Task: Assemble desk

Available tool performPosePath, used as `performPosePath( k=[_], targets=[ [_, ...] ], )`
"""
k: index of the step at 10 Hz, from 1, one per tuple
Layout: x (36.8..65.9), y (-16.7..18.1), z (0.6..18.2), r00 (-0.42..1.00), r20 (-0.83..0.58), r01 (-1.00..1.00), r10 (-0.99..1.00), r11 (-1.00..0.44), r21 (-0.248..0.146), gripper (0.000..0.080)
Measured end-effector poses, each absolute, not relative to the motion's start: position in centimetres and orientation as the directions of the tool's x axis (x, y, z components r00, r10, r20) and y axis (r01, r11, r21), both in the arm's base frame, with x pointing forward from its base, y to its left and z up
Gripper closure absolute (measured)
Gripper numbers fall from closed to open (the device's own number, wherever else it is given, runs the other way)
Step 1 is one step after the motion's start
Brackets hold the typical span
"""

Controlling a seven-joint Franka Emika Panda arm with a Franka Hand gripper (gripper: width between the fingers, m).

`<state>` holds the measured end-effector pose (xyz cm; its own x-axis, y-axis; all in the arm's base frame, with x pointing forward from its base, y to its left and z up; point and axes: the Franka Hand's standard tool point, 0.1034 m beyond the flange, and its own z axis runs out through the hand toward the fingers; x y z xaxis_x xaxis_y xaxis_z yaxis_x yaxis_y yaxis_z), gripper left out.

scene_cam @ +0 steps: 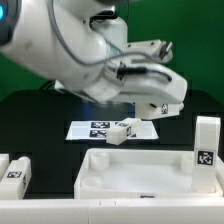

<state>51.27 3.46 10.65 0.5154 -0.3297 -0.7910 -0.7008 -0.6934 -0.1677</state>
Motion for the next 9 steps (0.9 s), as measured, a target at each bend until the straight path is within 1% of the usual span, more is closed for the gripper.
performPosePath(
  k=[1, 3, 4, 5, 6, 7, 8, 9],
  targets=[
    [52.3, 3.6, 10.2, 0.563, -0.735, -0.7, -0.379, -0.692, -0.179, 0.0517],
    [52.4, 3.6, 11.1, 0.611, -0.665, -0.698, -0.429, -0.689, -0.197, 0.0515],
    [53.9, 2.3, 13.2, 0.65, -0.622, -0.682, -0.436, -0.696, -0.225, 0.0515],
    [55.6, 1.1, 16.4, 0.711, -0.55, -0.644, -0.438, -0.721, -0.258, 0.0515],
    [56.5, 0.9, 18.3, 0.765, -0.49, -0.588, -0.419, -0.764, -0.265, 0.0515],
    [57.7, 1.8, 18.8, 0.798, -0.42, -0.559, -0.431, -0.791, -0.249, 0.0515],
    [57.9, 2.4, 18.5, 0.816, -0.371, -0.55, -0.444, -0.793, -0.261, 0.0515],
    [58.1, 2.1, 18.4, 0.824, -0.313, -0.553, -0.472, -0.79, -0.265, 0.0515]
  ],
)
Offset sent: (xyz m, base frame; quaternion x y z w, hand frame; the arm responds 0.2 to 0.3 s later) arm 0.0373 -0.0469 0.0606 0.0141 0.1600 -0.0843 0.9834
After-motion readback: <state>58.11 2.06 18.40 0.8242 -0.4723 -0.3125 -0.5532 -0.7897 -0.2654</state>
